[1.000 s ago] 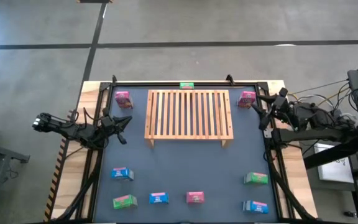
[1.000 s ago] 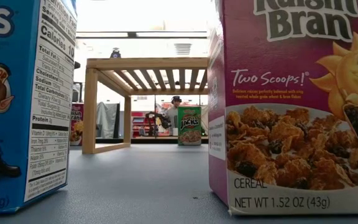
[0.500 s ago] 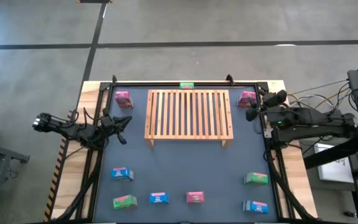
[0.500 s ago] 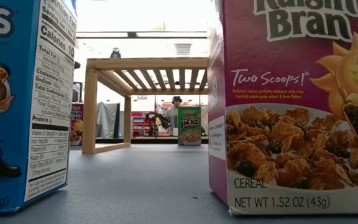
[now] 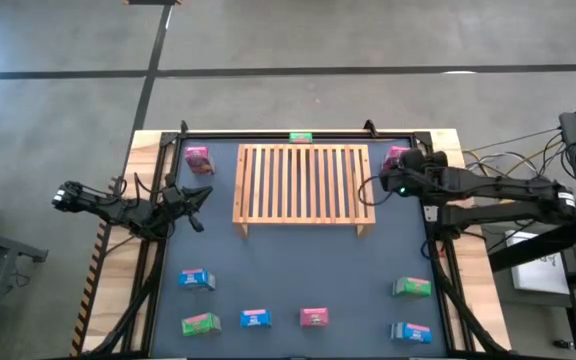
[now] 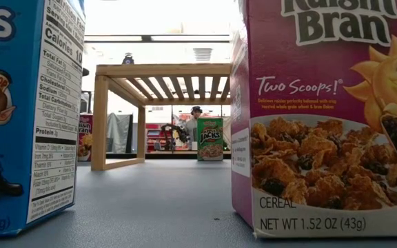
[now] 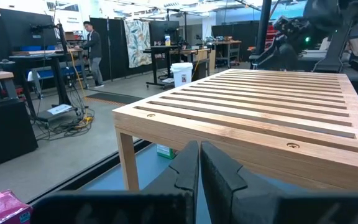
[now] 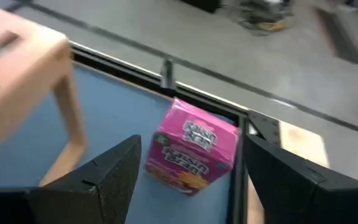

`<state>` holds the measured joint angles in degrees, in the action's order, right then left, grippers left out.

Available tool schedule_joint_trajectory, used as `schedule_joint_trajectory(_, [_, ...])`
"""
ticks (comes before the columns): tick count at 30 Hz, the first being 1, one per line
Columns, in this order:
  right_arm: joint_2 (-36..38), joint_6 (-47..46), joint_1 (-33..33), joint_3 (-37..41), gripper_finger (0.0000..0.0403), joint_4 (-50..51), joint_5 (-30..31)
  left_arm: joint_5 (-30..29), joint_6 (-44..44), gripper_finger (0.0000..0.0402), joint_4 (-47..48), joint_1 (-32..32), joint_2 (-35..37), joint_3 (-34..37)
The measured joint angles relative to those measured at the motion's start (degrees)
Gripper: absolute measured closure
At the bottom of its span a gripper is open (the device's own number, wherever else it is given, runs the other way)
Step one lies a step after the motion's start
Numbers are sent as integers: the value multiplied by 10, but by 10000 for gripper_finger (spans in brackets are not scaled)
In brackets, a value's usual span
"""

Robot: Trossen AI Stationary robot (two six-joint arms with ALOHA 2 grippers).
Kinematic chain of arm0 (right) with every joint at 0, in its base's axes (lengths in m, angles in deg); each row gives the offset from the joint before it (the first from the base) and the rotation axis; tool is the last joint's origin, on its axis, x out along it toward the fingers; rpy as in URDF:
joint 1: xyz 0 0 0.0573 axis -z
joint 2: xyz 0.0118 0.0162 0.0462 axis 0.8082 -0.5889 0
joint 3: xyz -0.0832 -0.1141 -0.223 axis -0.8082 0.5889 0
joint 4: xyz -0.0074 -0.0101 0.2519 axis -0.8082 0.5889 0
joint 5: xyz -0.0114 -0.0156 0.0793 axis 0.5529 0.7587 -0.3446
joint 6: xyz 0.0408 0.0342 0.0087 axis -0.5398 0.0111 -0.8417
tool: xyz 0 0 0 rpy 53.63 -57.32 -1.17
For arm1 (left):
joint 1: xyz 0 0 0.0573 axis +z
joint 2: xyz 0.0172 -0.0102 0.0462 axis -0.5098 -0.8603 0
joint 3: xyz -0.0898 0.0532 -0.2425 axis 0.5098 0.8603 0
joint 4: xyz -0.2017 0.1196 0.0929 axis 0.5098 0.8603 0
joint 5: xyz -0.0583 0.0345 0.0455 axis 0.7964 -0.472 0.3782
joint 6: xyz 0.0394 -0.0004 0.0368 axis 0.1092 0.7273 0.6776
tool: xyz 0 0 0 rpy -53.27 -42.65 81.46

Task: Stack cereal on shelf
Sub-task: Put the top right pink cereal box on the shelf

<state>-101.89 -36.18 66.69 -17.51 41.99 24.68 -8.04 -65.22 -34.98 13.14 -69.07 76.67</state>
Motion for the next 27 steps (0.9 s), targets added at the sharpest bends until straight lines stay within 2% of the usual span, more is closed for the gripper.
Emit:
schedule_joint_trajectory(4, [8, 92, 8, -36, 111, 2, -53, 1, 0, 402, 0, 0, 0, 0])
schedule_joint_trajectory(9, [22, 237, 15, -120, 102, 8, -118, 1, 0, 402, -3, 0, 0, 0])
schedule_joint_trajectory(15, [4, 384, 46, -232, 110, 29, -255, 1, 0, 402, -5, 0, 0, 0])
schedule_joint_trajectory(20, [-38, 453, 77, -317, 113, 25, -367, 1, 0, 402, -5, 0, 0, 0])
schedule_joint_trajectory(27, [-125, 517, 164, -408, 118, 123, -379, 1, 0, 402, -8, 0, 0, 0])
